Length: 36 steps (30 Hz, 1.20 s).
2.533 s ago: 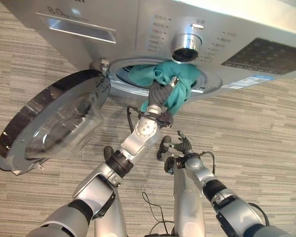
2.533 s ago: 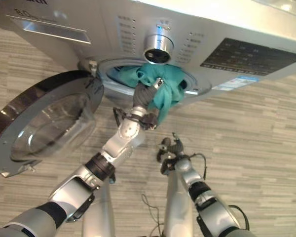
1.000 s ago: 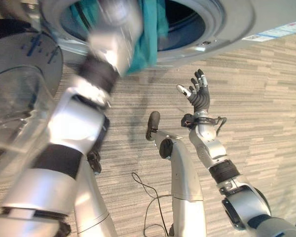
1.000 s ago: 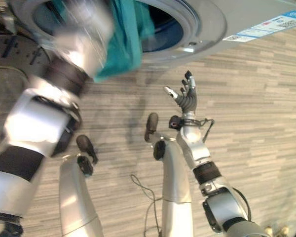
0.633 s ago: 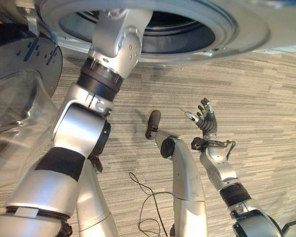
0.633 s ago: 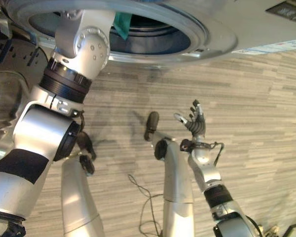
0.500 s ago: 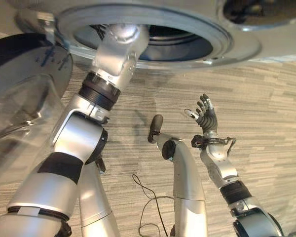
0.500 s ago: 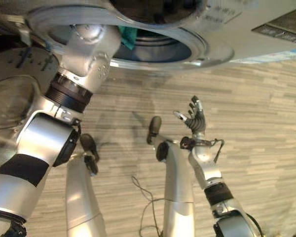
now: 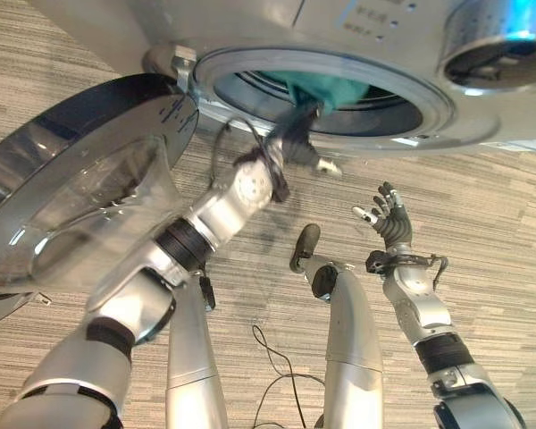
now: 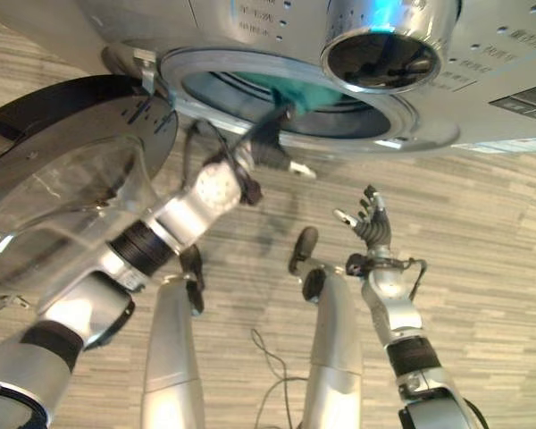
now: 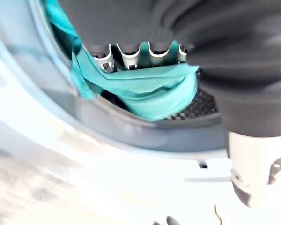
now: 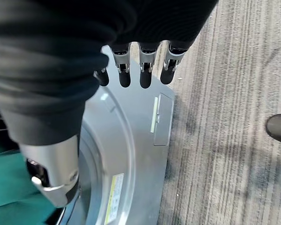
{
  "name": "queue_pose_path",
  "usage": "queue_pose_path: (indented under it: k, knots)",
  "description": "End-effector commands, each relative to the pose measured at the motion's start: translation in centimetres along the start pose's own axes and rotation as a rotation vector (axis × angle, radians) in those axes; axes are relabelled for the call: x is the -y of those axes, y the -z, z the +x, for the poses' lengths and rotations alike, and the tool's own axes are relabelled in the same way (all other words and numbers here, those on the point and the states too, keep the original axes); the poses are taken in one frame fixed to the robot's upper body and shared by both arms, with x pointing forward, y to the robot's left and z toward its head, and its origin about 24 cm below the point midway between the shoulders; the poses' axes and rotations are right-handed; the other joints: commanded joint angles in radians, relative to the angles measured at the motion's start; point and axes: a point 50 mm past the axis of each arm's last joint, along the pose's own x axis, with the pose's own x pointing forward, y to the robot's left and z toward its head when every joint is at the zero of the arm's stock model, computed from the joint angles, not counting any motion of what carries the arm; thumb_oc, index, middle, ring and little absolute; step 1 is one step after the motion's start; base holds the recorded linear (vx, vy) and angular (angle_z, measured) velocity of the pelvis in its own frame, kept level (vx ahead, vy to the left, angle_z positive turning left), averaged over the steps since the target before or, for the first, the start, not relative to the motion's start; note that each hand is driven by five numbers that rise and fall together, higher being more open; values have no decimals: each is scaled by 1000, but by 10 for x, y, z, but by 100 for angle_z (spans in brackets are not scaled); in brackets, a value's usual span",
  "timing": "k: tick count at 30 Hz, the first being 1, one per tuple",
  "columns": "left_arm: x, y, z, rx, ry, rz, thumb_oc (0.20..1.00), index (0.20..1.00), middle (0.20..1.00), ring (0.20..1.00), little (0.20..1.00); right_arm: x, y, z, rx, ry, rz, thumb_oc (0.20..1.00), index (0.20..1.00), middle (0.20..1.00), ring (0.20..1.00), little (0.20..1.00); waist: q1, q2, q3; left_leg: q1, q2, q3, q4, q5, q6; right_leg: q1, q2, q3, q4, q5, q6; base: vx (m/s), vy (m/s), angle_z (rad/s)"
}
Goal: Grab the laundry basket,head to the washer,open it,put in the laundry and shut it.
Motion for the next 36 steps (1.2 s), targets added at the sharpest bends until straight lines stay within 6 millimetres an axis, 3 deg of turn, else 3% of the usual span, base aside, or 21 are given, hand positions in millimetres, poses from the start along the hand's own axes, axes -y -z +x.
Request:
queue_pose_path:
  k: [1,10,13,14,16,17,20,22,24,26,30,31,33,36]
  knots:
    - [0,-45,3,224,34,-8,1000,1000,1000,1000,1000,19,8,-9,-16,28,-48,1000,1000,1000,1000,1000,-42,28,-84,21,20,-26,-158,83,58,69,62,25,-40,-104,42,0,0,0]
    - [-5,-51,1,262,19,19,1000,1000,1000,1000,1000,18,12,-8,-25,4,-69,1000,1000,1000,1000,1000,-37,30,-70,40,21,-26,-212,114,52,89,62,14,-80,-85,49,-11,4,0]
    - [0,-49,4,260,36,229,1000,1000,1000,1000,1000,28,18,-8,-58,19,-130,1000,1000,1000,1000,1000,-41,31,-67,38,21,-25,-220,121,52,83,61,19,-80,-83,52,-9,11,-1]
    - [12,-52,8,254,74,250,1000,1000,1000,1000,1000,26,20,-8,-62,12,-136,1000,1000,1000,1000,1000,-49,29,-64,37,23,-25,-220,122,50,81,63,21,-80,-83,52,0,0,0]
    - [16,-53,15,235,63,265,1000,1000,1000,1000,1000,24,20,-7,-60,9,-131,1000,1000,1000,1000,1000,-50,25,-61,37,25,-25,-223,124,48,79,63,23,-82,-83,51,0,0,0]
    - [29,-57,29,199,55,314,1000,1000,1000,1000,1000,13,11,2,-31,7,-89,1000,1000,1000,1000,1000,-61,17,-60,34,26,-27,-228,130,45,76,66,24,-86,-82,50,0,0,0]
    - [65,-41,36,66,119,328,1000,1000,1000,1000,1000,-11,4,14,-19,-34,-69,1000,1000,1000,1000,1000,-70,11,-47,27,28,-25,-234,135,43,71,71,26,-89,-78,45,-6,-6,-1]
    - [69,-27,39,-19,87,371,1000,1000,1000,1000,1000,-22,-4,15,17,-58,-62,1000,1000,1000,1000,1000,-79,1,-39,31,36,-20,-248,139,41,74,73,28,-98,-69,45,-11,-7,-2]
    - [43,-3,38,-138,-94,266,1000,1000,1000,1000,1000,-19,-24,5,120,-88,-45,1000,1000,1000,1000,1000,-90,-22,-29,39,47,-17,-265,143,39,79,81,25,-115,-57,47,-19,-51,-4]
    - [37,14,37,-263,-185,158,1000,1000,1000,1000,1000,-17,-25,-3,142,-92,-44,1000,1000,1000,1000,1000,-104,-48,-23,40,55,-18,-271,147,39,84,90,19,-127,-45,49,-6,-91,-16]
    - [-51,17,46,-352,-521,-68,1000,1000,1000,1000,1000,-35,-16,-18,137,-193,-77,1000,1000,1000,1000,1000,-175,-92,-34,42,80,-15,-263,153,34,85,120,24,-153,-6,59,5,-44,-22]
    - [-70,21,44,-373,-563,-105,1000,1000,1000,1000,1000,-35,-16,-20,136,-205,-84,1000,1000,1000,1000,1000,-188,-94,-40,42,84,-14,-262,153,33,85,123,26,-157,-2,59,28,-33,-18]
    - [-91,24,41,-388,-614,-184,1000,1000,1000,1000,1000,-31,-10,-23,111,-220,-115,1000,1000,1000,1000,1000,-207,-93,-56,47,90,-17,-268,155,28,87,129,29,-171,4,60,28,-35,-24]
    - [-105,18,42,-362,-651,-236,1000,1000,1000,1000,1000,-23,-4,-24,86,-214,-144,1000,1000,1000,1000,1000,-212,-72,-71,64,86,-17,-304,167,25,96,125,28,-186,1,57,17,-6,-8]
